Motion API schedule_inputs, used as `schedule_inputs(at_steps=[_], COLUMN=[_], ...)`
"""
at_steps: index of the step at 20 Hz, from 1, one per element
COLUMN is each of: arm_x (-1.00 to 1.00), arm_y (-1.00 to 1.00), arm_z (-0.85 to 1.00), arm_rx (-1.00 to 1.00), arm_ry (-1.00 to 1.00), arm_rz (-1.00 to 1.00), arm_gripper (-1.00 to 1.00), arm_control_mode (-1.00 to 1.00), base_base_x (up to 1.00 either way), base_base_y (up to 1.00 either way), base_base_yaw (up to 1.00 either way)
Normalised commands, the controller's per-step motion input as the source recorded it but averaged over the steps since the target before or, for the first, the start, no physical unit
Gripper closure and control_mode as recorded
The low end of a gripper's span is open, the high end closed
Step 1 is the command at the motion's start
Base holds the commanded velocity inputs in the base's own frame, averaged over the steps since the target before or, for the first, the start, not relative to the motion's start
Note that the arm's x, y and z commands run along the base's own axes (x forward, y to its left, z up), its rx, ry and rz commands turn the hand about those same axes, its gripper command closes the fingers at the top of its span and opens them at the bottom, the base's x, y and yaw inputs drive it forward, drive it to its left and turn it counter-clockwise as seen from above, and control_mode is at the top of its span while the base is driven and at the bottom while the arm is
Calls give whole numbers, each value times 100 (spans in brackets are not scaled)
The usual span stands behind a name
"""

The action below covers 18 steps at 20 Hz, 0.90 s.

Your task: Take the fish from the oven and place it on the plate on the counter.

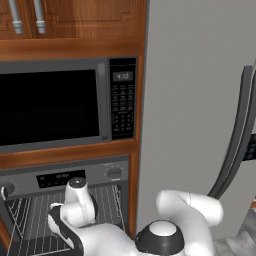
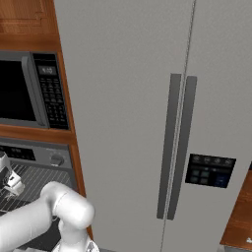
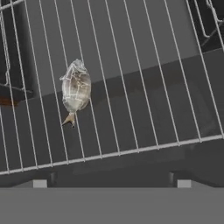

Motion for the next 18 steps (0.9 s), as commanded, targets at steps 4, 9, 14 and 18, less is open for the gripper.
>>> schedule_inputs(at_steps=[4,9,14,18], arm_x=[16,7,21,42], arm_y=[-3,0,10,11], arm_z=[-39,-40,-4,-18], arm_rx=[0,0,0,0], arm_ry=[0,0,0,2], arm_rz=[-2,2,12,11], arm_gripper=[-100,-100,-100,-100], arm_control_mode=[-100,-100,-100,-100], base_base_x=[0,0,0,0], base_base_y=[0,0,0,0], base_base_yaw=[0,0,0,0])
